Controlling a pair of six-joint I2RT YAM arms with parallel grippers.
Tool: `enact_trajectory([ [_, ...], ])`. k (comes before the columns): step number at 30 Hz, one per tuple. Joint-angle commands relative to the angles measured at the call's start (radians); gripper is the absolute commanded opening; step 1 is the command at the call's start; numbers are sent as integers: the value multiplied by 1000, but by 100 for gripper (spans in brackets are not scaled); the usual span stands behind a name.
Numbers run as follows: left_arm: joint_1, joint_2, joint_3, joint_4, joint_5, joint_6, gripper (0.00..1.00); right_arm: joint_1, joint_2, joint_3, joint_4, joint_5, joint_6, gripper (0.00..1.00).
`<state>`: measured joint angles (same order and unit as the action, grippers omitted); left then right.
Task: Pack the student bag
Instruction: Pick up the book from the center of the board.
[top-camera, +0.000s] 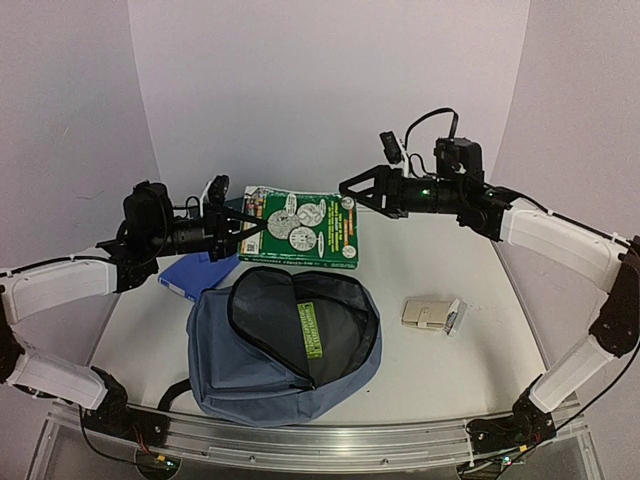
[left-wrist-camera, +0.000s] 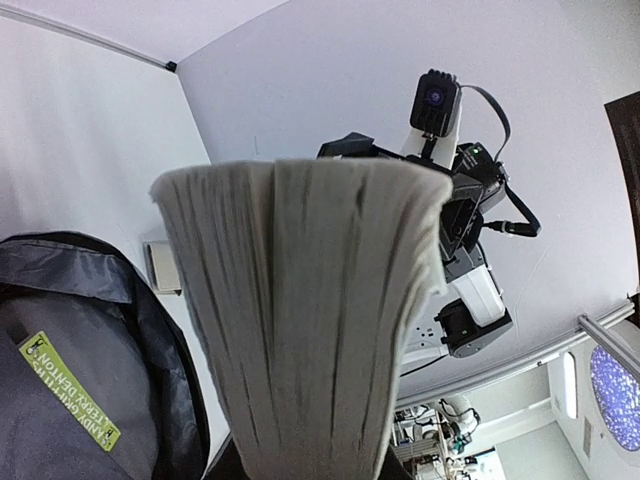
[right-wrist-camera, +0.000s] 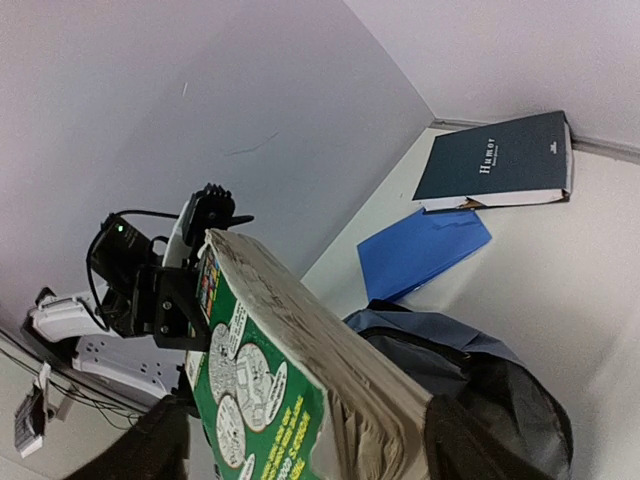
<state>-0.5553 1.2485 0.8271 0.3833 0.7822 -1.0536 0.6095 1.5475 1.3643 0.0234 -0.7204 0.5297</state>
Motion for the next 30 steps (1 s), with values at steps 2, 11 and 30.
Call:
enact_trajectory([
  [2, 2, -128, -2, 113, -78, 61, 0, 9, -69, -75, 72, 34, 43, 94],
  [11, 2, -123, 17, 149, 5, 84, 0, 78, -9, -78, 94, -53, 93, 98],
  [30, 1, -155, -25, -284, -251, 217, 40, 112, -18, -54, 239, 14, 119, 0],
])
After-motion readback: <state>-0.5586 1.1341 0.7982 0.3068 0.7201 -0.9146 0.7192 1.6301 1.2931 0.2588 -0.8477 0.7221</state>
